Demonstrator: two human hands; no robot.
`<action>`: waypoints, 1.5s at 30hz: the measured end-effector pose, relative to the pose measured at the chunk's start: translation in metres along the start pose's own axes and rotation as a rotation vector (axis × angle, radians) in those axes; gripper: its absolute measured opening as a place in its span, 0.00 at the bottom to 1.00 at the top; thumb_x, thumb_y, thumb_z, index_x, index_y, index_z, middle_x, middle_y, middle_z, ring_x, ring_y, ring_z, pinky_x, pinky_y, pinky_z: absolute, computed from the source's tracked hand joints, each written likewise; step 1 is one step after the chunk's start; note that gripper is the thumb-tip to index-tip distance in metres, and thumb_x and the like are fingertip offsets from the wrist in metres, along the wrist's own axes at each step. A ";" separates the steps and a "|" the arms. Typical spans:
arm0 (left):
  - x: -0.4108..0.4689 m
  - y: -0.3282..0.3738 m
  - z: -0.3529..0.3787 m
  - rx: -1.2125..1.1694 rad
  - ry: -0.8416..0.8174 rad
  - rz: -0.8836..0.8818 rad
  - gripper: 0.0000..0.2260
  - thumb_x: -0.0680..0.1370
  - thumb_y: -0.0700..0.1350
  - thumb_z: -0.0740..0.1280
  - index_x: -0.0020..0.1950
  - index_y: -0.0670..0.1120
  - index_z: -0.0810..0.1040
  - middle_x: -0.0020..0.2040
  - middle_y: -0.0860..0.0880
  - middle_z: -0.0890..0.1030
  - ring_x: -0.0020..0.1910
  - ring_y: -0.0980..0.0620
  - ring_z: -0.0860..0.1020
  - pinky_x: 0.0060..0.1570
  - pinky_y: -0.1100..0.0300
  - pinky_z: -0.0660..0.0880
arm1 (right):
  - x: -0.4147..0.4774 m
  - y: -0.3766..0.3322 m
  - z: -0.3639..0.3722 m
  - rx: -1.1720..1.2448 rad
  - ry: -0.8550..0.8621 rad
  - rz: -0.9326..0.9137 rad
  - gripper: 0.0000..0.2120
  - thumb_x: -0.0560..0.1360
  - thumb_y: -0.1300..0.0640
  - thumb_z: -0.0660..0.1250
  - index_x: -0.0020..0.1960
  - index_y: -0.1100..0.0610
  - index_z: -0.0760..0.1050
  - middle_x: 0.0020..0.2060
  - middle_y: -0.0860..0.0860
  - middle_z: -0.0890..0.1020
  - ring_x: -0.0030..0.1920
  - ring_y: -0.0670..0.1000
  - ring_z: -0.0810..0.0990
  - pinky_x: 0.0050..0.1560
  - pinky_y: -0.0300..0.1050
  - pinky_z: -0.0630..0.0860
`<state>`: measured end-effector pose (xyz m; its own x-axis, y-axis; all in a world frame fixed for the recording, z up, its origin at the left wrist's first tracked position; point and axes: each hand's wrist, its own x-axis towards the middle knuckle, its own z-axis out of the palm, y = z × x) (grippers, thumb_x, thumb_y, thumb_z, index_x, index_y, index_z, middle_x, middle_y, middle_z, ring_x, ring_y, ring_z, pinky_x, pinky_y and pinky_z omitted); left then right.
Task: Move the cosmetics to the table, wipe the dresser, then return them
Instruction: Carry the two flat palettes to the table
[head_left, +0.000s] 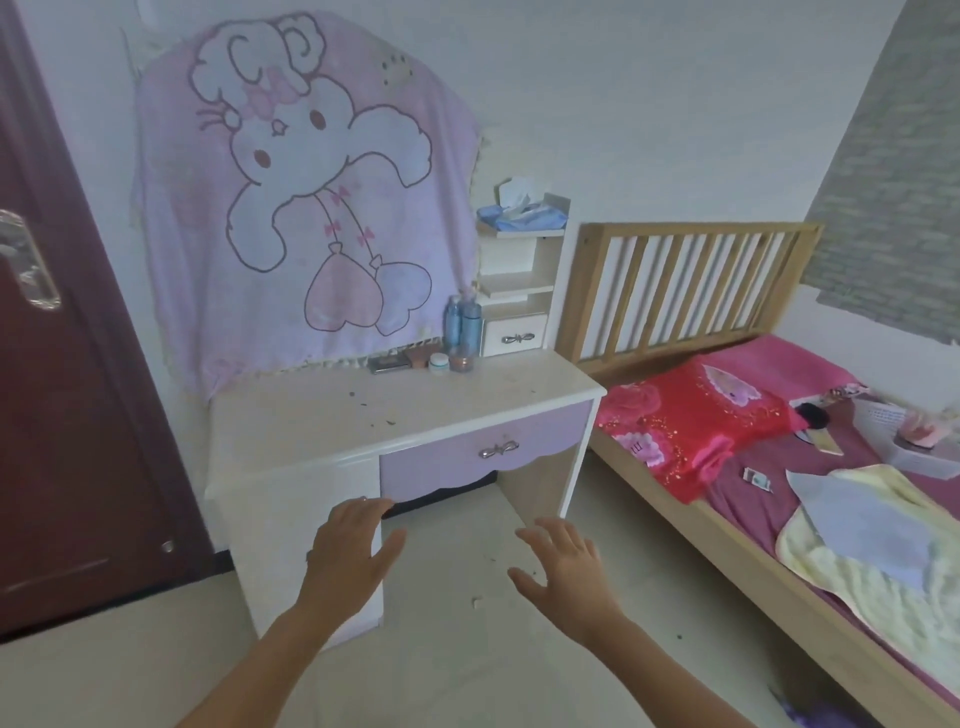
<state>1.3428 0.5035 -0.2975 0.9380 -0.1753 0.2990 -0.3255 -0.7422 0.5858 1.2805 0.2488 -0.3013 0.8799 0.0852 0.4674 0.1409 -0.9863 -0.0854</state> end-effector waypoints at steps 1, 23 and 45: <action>0.008 0.003 0.006 -0.008 0.009 -0.025 0.33 0.68 0.67 0.47 0.62 0.49 0.74 0.60 0.50 0.76 0.64 0.50 0.68 0.57 0.48 0.72 | 0.012 0.010 0.008 0.013 -0.002 -0.016 0.18 0.66 0.38 0.54 0.52 0.45 0.67 0.44 0.45 0.82 0.44 0.46 0.82 0.39 0.40 0.78; 0.245 -0.127 0.035 0.073 0.099 -0.200 0.34 0.69 0.65 0.47 0.61 0.44 0.75 0.59 0.47 0.78 0.62 0.45 0.71 0.59 0.51 0.67 | 0.311 0.041 0.159 0.111 -0.199 -0.191 0.20 0.66 0.40 0.56 0.52 0.48 0.74 0.46 0.49 0.83 0.46 0.50 0.83 0.37 0.44 0.79; 0.407 -0.195 0.098 0.192 0.009 -0.270 0.34 0.74 0.68 0.45 0.55 0.44 0.79 0.50 0.49 0.81 0.53 0.46 0.77 0.48 0.50 0.75 | 0.514 0.073 0.290 0.255 -0.417 -0.154 0.22 0.63 0.48 0.66 0.54 0.56 0.79 0.49 0.55 0.82 0.49 0.58 0.81 0.42 0.55 0.78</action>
<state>1.7996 0.5136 -0.3644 0.9859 0.0494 0.1598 -0.0362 -0.8695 0.4927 1.8749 0.2615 -0.3223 0.9392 0.3270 0.1051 0.3435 -0.8967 -0.2791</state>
